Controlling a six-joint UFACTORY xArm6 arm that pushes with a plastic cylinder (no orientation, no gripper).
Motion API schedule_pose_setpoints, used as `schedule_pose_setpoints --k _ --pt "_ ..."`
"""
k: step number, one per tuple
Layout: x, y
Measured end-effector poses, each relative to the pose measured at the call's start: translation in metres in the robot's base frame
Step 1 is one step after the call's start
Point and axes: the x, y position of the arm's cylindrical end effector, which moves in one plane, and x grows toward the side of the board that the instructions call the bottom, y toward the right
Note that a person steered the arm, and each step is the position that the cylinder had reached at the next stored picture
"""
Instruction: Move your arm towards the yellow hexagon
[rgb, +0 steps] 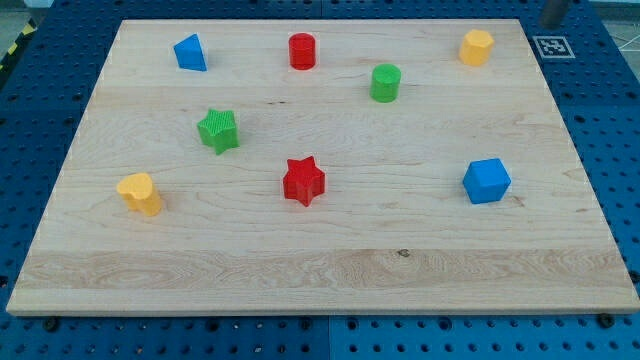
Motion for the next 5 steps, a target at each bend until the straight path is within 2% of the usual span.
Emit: schedule_pose_setpoints --k 2,5 --pt "0.014 -0.013" --pt "0.091 -0.070"
